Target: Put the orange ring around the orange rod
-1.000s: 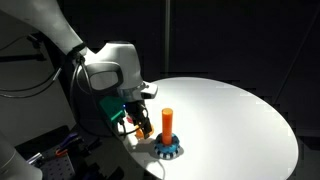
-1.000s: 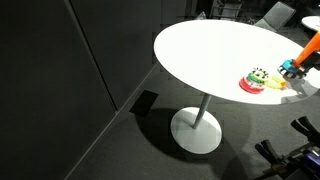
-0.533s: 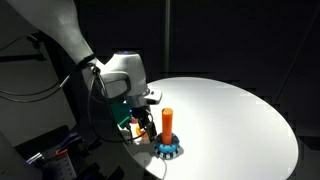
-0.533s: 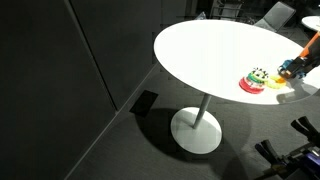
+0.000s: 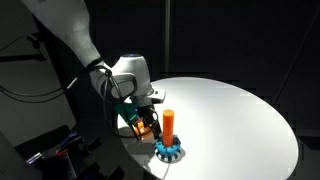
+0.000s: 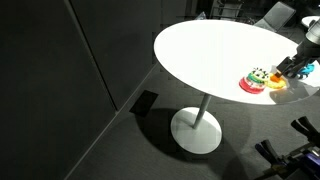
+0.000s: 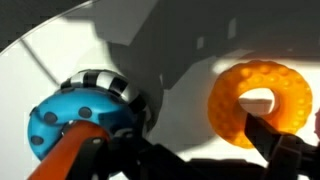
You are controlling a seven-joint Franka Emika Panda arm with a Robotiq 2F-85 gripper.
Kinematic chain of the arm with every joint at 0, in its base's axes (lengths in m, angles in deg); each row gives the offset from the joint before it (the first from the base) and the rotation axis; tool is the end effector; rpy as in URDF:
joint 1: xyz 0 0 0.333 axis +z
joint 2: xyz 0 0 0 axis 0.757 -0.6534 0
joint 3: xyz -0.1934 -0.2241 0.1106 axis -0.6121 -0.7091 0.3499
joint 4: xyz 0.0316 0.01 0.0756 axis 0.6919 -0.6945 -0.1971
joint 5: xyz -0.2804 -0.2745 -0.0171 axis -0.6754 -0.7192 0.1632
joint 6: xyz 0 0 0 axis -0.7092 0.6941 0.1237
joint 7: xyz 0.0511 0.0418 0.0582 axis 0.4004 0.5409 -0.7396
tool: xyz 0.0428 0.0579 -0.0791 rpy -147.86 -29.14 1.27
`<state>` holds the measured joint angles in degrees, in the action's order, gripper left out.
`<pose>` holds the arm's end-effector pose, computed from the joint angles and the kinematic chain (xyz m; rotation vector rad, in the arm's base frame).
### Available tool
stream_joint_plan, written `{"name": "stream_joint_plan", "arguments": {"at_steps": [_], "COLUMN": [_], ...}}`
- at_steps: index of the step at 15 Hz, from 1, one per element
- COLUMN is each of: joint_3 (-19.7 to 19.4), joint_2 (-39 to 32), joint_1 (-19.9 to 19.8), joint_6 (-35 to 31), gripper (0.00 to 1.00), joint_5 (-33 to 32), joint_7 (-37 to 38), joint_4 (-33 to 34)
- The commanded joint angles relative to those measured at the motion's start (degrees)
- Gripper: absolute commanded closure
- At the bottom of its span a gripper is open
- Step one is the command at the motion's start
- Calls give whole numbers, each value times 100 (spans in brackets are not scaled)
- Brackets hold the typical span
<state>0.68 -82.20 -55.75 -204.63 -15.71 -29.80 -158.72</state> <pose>0.4363 -0.1337 0.1940 3.0134 -0.2628 0.1331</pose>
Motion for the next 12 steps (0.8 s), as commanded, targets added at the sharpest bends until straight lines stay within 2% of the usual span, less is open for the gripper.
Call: {"name": "stream_joint_plan", "arguments": {"at_steps": [1,6,7,12], "joint_3": [-70,-112,-120,-123], "joint_2": [-209,-359,-378,-371], "joint_1": [133,215,226,226], "joint_6": [-91,-107,-100,-41], "gripper": [0,0,20,58], "joint_5": [31,25,29,87], "joint_7": [124,140,139,105], "joint_4": [159,188,191,187]}}
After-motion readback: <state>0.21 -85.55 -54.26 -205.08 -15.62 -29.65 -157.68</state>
